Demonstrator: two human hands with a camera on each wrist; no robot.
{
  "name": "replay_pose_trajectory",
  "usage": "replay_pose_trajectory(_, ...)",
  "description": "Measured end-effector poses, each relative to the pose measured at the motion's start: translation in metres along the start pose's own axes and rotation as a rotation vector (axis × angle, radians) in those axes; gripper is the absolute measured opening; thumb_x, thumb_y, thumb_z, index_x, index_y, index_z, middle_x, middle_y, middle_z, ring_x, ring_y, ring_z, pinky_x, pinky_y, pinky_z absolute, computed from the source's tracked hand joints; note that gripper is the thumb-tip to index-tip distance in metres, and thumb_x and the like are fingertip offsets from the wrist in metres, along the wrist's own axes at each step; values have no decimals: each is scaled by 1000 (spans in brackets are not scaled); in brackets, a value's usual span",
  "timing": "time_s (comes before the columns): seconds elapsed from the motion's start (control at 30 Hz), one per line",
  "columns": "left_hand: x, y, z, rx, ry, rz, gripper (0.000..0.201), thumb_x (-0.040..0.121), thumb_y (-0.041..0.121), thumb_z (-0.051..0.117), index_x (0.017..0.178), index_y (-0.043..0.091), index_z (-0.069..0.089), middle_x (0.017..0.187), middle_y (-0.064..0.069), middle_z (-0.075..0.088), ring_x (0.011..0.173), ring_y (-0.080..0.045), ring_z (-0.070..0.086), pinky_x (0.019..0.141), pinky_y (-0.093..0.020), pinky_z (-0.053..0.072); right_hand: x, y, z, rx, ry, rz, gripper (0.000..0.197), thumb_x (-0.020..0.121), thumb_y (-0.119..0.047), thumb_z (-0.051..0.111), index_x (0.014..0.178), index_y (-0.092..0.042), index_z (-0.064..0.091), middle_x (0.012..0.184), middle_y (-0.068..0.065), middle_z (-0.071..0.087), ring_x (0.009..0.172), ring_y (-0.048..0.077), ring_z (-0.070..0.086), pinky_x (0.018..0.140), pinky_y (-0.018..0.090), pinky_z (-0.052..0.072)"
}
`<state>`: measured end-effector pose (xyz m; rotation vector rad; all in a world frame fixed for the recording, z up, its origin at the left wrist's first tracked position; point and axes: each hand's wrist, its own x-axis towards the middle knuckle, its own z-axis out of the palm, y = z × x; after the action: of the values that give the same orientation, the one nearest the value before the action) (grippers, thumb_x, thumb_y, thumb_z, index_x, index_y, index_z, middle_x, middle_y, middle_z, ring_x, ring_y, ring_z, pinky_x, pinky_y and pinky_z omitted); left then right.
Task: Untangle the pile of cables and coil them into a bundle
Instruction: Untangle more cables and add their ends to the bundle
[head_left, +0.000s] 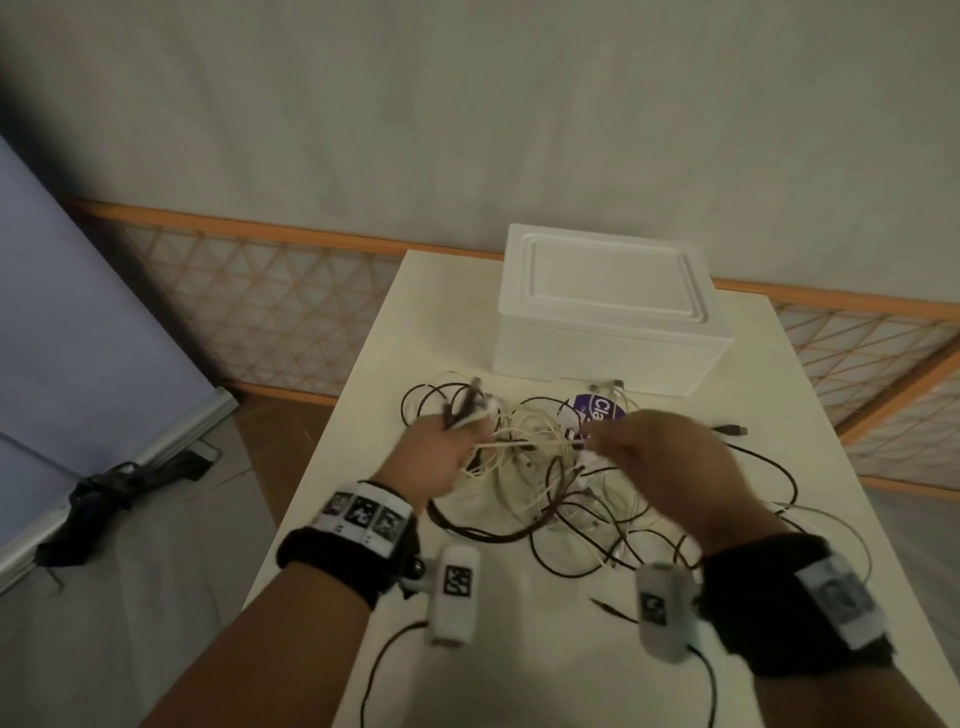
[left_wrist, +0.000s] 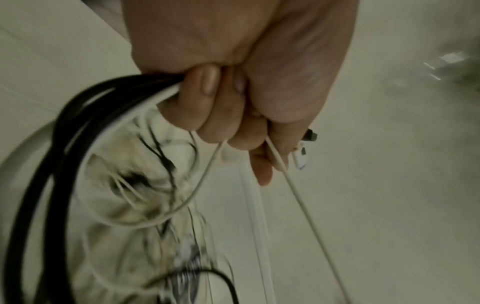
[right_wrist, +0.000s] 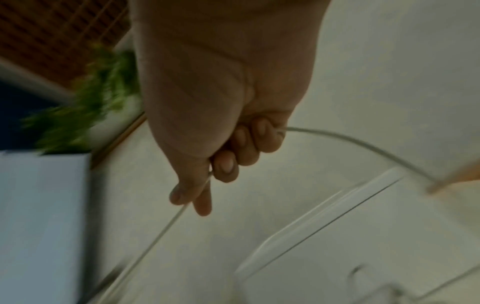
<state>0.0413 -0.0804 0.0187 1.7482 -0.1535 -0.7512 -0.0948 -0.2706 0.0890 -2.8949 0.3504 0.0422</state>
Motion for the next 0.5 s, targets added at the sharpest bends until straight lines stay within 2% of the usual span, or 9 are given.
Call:
replay_pose_trajectory(0.07, 7, -15, -25, -60, 111, -63, 26, 90, 34, 62, 81, 10, 69, 48, 4, 34, 34, -9, 25, 37, -18, 19, -12, 34, -18, 19, 79, 171, 25, 94, -42, 49, 110, -38, 68, 113, -2, 69, 102, 22, 63, 76, 28, 43)
replay_pose_trajectory(0.17, 10, -34, -44, -119, 218, -120, 27, 91, 35, 62, 78, 12, 69, 51, 2, 32, 37, -11, 22, 39, -16, 17, -25, 71, -29, -21, 229, 301, 28, 93, -40, 51, 102, -24, 73, 102, 7, 72, 92, 29, 64, 65, 27, 34)
replay_pose_trajectory(0.23, 11, -36, -45, -143, 227, -119, 29, 90, 38, 62, 74, 15, 68, 53, 0, 36, 37, -11, 22, 39, -17, 17, -23, 83, -23, -68, 224, 348, 31, 94, -39, 50, 95, -17, 73, 93, 10, 71, 85, 31, 64, 61, 28, 32)
replay_pose_trajectory(0.3, 11, -32, -42, -177, 194, -83, 37, 83, 50, 66, 75, 14, 70, 63, -8, 46, 36, -12, 24, 41, -18, 16, -17, 95, -6, -131, 187, 420, 36, 95, -41, 46, 91, -14, 71, 88, 10, 69, 82, 31, 63, 60, 29, 35)
replay_pose_trajectory(0.37, 10, -27, -40, -208, 170, -33, 46, 67, 61, 70, 81, 18, 74, 84, -11, 52, 40, -15, 22, 47, -24, 14, -14, 106, 16, -193, 133, 497, 39, 94, -43, 43, 91, -16, 71, 86, 7, 68, 81, 29, 63, 63, 30, 43)
replay_pose_trajectory(0.4, 8, -24, -39, -242, 199, -12, 42, 63, 59, 72, 81, 22, 75, 90, -10, 51, 42, -15, 22, 48, -26, 14, -13, 108, 24, -211, 127, 539, 35, 94, -41, 44, 94, -18, 71, 89, 5, 69, 83, 29, 64, 68, 31, 47)
replay_pose_trajectory(0.43, 6, -20, -37, -283, 225, 11, 33, 66, 53, 73, 78, 23, 74, 90, -10, 51, 41, -15, 22, 48, -24, 15, -12, 106, 29, -192, 139, 565, 30, 93, -38, 48, 100, -20, 71, 98, 5, 69, 90, 28, 64, 75, 34, 48)
replay_pose_trajectory(0.5, 1, -11, -30, -383, 217, 54, 23, 82, 35, 71, 68, 17, 68, 78, -11, 51, 36, -11, 24, 41, -19, 17, -8, 87, 33, 3, 196, 511, 32, 89, -34, 58, 117, -19, 65, 121, 5, 63, 110, 26, 58, 95, 37, 43)
